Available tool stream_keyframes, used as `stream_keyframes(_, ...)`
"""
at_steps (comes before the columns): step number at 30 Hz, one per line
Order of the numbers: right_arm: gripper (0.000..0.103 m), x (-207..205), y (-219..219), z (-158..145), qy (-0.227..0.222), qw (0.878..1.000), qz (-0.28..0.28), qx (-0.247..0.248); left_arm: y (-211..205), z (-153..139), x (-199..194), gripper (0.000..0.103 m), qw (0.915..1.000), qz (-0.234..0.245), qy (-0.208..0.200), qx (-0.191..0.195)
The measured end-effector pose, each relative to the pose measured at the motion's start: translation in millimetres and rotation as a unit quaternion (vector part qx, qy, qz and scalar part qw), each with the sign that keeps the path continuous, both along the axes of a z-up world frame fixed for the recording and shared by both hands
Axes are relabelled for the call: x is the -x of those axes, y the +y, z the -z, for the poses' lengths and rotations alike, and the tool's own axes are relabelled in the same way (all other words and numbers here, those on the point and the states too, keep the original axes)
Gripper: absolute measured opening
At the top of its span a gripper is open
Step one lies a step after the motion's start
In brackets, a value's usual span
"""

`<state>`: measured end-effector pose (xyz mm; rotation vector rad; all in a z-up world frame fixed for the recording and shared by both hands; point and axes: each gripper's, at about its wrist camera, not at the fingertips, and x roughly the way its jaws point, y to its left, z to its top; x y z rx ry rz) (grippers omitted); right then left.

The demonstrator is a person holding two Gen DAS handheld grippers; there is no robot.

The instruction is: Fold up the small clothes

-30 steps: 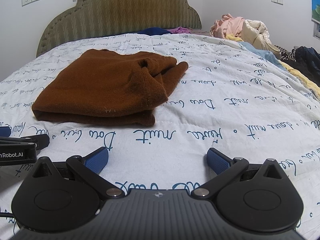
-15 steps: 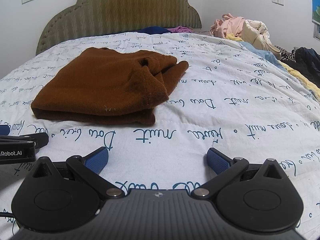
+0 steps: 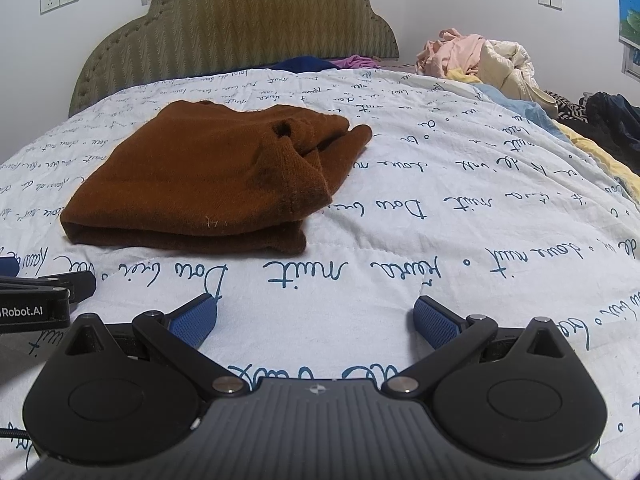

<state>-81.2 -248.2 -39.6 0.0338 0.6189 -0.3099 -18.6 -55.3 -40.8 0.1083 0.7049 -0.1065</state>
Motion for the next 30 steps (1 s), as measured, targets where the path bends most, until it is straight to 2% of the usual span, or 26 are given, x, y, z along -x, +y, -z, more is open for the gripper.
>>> stream_keyframes(30,0.103,-1.3,0.6,1.3,0.004,1.0,-0.001,0.002,0.7,1.1,0.5,0.103,1.0,0.0,0.003,0.006)
